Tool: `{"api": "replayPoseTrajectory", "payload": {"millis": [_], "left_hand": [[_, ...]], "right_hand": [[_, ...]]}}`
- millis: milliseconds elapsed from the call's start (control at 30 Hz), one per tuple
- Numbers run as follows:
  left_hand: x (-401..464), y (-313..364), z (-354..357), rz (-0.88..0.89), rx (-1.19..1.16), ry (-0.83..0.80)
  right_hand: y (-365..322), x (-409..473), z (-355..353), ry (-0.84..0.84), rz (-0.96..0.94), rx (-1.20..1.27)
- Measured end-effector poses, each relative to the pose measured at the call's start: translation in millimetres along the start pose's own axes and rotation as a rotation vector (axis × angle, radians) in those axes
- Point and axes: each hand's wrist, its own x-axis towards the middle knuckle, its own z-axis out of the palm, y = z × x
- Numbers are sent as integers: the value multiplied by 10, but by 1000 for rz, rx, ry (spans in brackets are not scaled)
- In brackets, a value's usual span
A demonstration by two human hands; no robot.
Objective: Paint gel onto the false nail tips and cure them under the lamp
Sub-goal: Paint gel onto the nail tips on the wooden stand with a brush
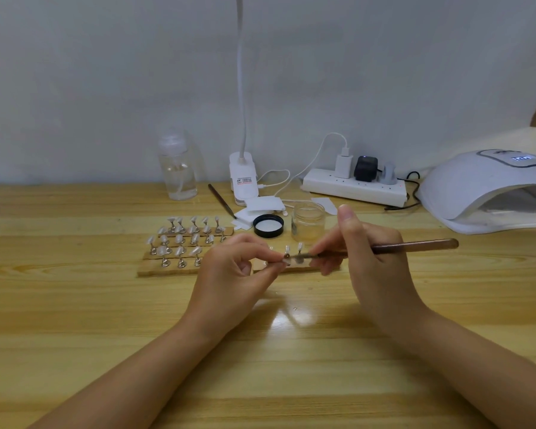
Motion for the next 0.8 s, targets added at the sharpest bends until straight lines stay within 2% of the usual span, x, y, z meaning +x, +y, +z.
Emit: {"api": "replayPoseTrajectory", "payload": {"millis": [167,567,800], "left_hand": [[2,-17,4,6,11,12],[4,-25,13,24,-1,13],[0,-33,10,38,-1,17]], "right_hand": [[-4,-16,1,17,-39,17],[4,-5,1,-15,28,21],[-4,-10,8,-5,4,25]]}}
